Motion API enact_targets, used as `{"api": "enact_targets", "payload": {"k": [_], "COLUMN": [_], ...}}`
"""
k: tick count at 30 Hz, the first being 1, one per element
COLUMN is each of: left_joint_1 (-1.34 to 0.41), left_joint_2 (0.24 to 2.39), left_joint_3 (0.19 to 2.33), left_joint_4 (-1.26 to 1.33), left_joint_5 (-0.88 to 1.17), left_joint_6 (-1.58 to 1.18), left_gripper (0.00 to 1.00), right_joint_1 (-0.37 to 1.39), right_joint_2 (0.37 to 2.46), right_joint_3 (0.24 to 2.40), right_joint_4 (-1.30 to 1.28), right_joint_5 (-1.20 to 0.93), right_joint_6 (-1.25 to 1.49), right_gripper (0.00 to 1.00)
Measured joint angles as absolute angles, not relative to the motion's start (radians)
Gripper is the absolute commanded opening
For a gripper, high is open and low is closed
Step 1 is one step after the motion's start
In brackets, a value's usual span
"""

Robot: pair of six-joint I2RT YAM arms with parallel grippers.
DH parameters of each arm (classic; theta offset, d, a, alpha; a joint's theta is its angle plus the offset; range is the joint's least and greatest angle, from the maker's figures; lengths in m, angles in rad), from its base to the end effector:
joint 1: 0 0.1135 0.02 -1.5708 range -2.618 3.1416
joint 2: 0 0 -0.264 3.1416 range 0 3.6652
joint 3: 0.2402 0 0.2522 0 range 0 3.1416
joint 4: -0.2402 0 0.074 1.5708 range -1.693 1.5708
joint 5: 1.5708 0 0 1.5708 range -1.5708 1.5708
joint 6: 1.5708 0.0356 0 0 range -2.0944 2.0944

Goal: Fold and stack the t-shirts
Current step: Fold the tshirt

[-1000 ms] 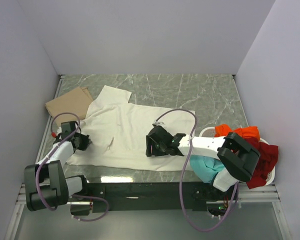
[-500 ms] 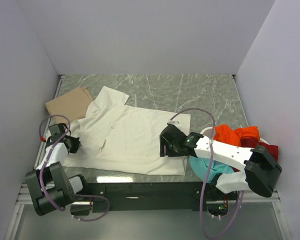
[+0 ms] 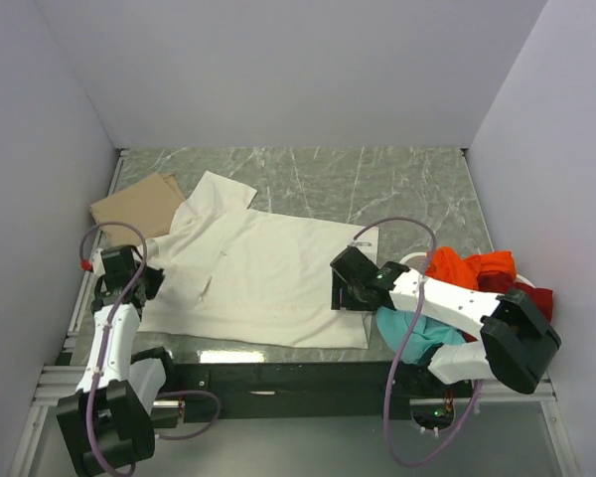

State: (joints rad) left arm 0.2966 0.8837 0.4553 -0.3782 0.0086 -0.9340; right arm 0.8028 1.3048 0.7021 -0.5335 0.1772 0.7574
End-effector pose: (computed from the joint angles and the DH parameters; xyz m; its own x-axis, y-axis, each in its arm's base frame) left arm 0.1685 0.0512 0.1913 -0.1801 -0.8957 -0.4065 -0.7255 0.4000 -0.5600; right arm 0.1659 0.1628 0.1799 -0.9089 0.0324 -0.4158 -0.0441 0.9839 0.1731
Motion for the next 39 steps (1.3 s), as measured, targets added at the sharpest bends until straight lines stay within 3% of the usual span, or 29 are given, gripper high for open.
{"api": "enact_targets", "payload": {"k": [9, 20, 21, 24, 25, 29, 31, 39], "left_joint_1": [0.202, 0.202, 0.202, 0.201, 0.201, 0.201, 0.201, 0.201], "left_joint_2": [0.950, 1.106, 1.106, 1.105, 1.102, 1.084, 1.073, 1.028], "left_joint_3": [0.322, 0.367, 0.368, 0.369, 0.369, 0.369, 0.369, 0.370], "left_joint_4": [-0.323, -0.208, -0.208, -0.212, -0.213, -0.236, -0.251, -0.314], "left_joint_5": [0.079, 0.124, 0.123, 0.117, 0.114, 0.092, 0.080, 0.043], "left_joint_6": [-0.967, -0.971, -0.971, -0.971, -0.970, -0.966, -0.962, -0.941], "left_gripper": [0.00, 0.00, 0.00, 0.00, 0.00, 0.00, 0.00, 0.00], "right_joint_1": [0.725, 0.711, 0.709, 0.708, 0.708, 0.708, 0.708, 0.708], "right_joint_2": [1.267, 1.345, 1.345, 1.345, 1.345, 1.343, 1.335, 1.281], "right_joint_3": [0.696, 0.689, 0.685, 0.678, 0.678, 0.678, 0.678, 0.696], "right_joint_4": [-0.506, -0.455, -0.455, -0.457, -0.456, -0.461, -0.471, -0.591], "right_joint_5": [0.194, 0.182, 0.178, 0.170, 0.167, 0.157, 0.157, 0.221], "right_joint_6": [0.722, 0.716, 0.717, 0.719, 0.721, 0.733, 0.740, 0.769], "right_gripper": [0.65, 0.50, 0.48, 0.32, 0.22, 0.04, 0.00, 0.00]}}
